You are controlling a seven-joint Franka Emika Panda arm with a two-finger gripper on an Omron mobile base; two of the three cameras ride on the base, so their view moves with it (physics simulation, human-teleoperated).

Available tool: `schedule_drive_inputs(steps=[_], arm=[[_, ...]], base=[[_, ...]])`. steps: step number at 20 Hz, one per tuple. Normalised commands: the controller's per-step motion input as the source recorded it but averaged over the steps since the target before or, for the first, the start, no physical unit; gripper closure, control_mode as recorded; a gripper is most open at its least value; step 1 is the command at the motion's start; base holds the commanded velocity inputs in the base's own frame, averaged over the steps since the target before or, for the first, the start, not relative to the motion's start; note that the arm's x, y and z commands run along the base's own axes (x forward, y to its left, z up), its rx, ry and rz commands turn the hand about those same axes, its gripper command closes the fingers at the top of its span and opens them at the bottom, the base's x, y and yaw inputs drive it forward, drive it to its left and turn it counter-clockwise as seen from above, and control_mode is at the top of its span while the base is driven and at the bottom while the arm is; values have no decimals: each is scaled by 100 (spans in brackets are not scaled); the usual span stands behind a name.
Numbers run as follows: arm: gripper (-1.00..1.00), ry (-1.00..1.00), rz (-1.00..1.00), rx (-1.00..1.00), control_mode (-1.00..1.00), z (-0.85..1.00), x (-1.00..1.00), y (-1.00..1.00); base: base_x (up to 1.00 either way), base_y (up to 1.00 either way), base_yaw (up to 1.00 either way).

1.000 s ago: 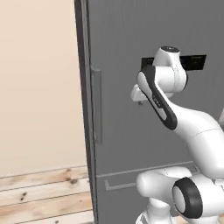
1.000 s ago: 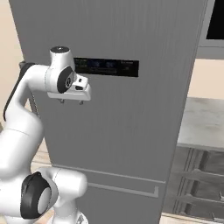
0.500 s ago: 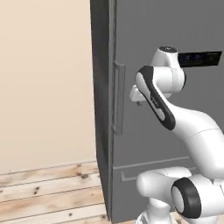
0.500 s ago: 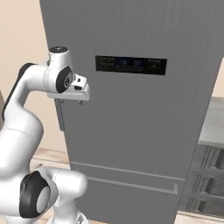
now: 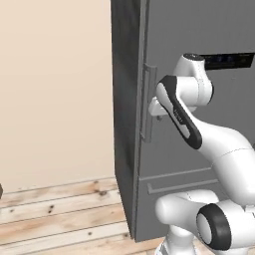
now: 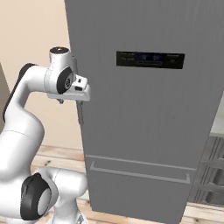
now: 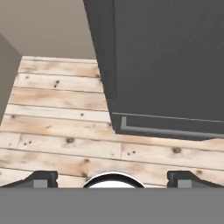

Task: Open the fridge, remove the peach, sweet potato, and steak, and place them on any counter.

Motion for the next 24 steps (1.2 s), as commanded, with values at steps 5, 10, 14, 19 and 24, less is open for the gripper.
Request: schedule_drive_inputs(steps=[5,10,14,19,24], arm=[[-100,0,0,0,100,0,0,0],[-100,0,-2,1,-100,-29,2,-7],[-100,-12,-2,10,-100,-35,1,-15],[-100,-40,0,13,-100,-13,26,0],[-100,-18,-3,11,-100,-3,68,0]], base=[[0,31,-11],[0,0,-2],[0,0,0],[0,0,0],[0,0,0]])
